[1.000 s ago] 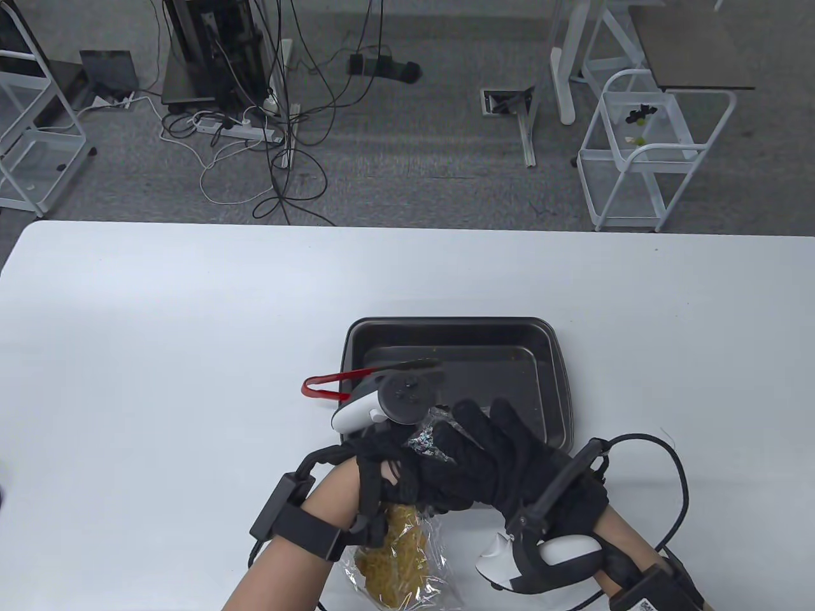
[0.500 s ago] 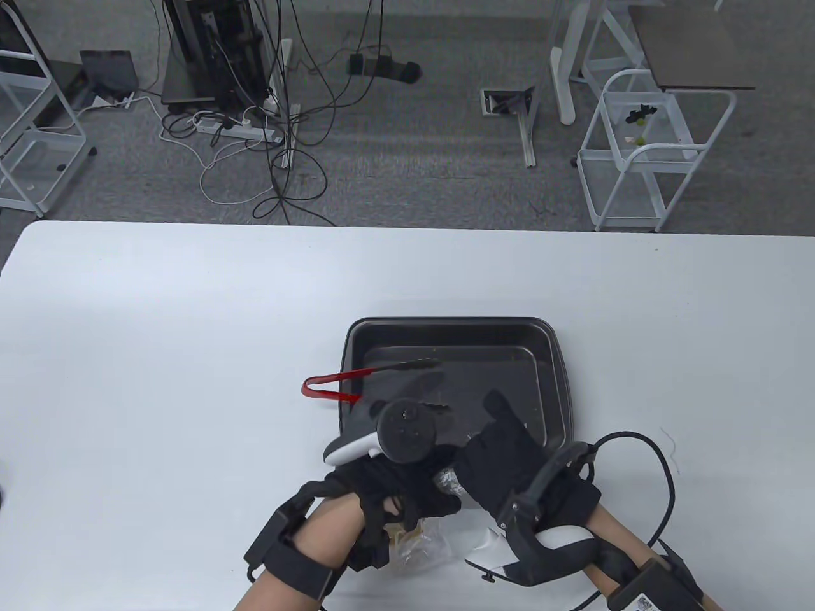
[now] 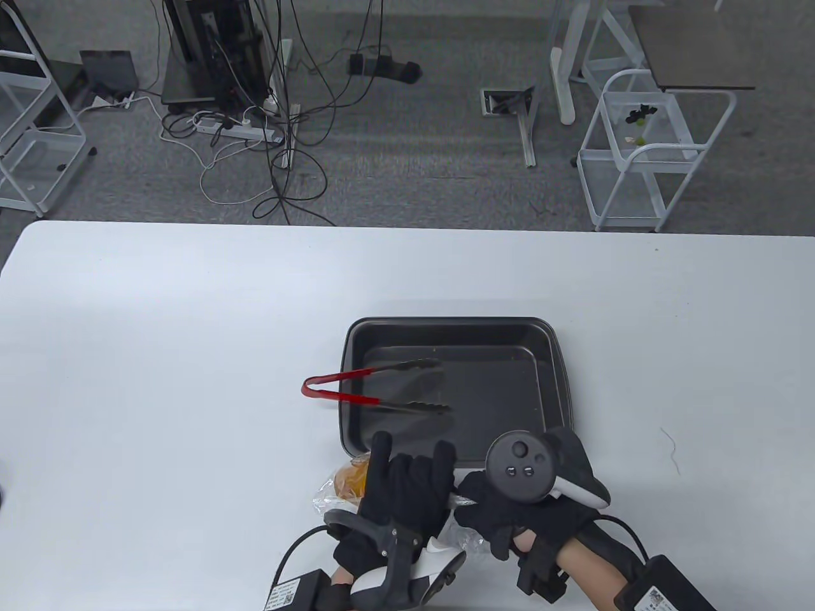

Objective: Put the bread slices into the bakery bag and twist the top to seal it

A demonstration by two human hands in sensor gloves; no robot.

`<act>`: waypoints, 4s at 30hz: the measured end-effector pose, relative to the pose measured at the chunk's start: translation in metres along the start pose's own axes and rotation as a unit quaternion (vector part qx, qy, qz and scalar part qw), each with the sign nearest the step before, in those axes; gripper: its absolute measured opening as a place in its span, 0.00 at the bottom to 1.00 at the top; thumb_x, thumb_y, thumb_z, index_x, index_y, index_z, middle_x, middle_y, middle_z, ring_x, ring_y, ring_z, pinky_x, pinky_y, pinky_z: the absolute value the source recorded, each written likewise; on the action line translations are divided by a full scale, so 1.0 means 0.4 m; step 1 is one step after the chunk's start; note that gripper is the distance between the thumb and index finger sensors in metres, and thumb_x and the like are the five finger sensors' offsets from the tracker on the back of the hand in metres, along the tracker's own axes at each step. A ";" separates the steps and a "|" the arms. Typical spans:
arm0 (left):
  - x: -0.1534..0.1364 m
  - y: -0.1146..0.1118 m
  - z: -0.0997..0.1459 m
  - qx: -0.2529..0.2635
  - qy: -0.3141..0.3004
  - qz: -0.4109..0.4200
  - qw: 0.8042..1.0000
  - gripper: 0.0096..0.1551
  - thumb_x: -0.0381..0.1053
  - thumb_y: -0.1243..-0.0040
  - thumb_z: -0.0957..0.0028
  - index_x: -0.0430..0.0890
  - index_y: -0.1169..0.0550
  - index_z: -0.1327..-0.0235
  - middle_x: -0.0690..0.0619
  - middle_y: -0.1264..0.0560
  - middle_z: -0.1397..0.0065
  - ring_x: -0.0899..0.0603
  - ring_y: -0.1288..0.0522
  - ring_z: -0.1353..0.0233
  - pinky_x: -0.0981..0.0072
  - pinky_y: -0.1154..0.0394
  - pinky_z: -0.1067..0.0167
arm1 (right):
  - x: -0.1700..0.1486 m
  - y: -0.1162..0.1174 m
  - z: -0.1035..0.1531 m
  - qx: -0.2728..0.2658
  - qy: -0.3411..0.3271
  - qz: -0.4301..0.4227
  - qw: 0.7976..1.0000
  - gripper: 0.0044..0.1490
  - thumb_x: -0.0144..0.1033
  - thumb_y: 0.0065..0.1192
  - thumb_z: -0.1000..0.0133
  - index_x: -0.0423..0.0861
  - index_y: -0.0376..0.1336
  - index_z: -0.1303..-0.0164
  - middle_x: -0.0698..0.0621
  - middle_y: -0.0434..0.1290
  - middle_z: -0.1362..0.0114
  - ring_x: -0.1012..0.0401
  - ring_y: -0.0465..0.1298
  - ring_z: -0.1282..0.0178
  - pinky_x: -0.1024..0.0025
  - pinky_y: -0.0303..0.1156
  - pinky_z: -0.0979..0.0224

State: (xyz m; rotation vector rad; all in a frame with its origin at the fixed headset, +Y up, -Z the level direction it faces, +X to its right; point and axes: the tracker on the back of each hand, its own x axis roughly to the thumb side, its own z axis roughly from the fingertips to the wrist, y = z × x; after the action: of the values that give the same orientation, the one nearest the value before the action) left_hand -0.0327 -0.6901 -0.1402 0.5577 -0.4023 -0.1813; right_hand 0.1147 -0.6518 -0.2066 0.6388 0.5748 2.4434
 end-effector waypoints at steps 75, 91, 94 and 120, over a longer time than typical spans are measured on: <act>-0.155 0.002 -0.030 -0.195 -0.010 0.321 0.927 0.27 0.63 0.38 0.47 0.53 0.20 0.38 0.58 0.13 0.51 0.48 0.12 0.49 0.38 0.35 0.20 | -0.063 -0.042 0.080 -0.052 -0.114 -0.208 0.970 0.68 0.54 0.70 0.47 0.44 0.27 0.20 0.25 0.48 0.18 0.29 0.71 0.35 0.25 0.52 0.27; -0.147 -0.239 -0.053 -0.402 -0.146 0.804 0.414 0.27 0.63 0.37 0.47 0.51 0.18 0.39 0.57 0.11 0.55 0.48 0.10 0.53 0.39 0.31 0.24 | 0.113 0.044 0.118 -0.268 -0.321 0.529 0.738 0.88 0.57 0.82 0.66 0.52 0.17 0.30 0.30 0.29 0.19 0.24 0.52 0.19 0.24 0.50 0.24; -0.139 -0.238 -0.061 -0.406 -0.150 0.804 0.407 0.27 0.63 0.36 0.48 0.50 0.16 0.41 0.57 0.10 0.57 0.48 0.09 0.55 0.40 0.30 0.25 | 0.126 0.068 0.113 -0.260 -0.352 0.550 0.711 0.82 0.55 0.83 0.67 0.55 0.26 0.26 0.38 0.47 0.16 0.30 0.64 0.23 0.26 0.55 0.24; -0.094 -0.010 -0.005 -0.068 -0.032 0.268 0.960 0.32 0.61 0.30 0.51 0.52 0.24 0.35 0.57 0.16 0.44 0.46 0.14 0.41 0.33 0.43 0.18 | 0.047 0.003 0.041 -0.135 -0.047 0.045 0.989 0.30 0.42 0.68 0.56 0.30 0.80 0.62 0.44 0.88 0.72 0.55 0.84 0.88 0.39 0.73 0.37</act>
State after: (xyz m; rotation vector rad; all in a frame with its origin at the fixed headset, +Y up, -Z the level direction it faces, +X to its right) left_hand -0.0662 -0.6822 -0.1560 0.2925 -0.5854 0.2947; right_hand 0.1092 -0.6370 -0.1871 0.6739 0.1765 2.4991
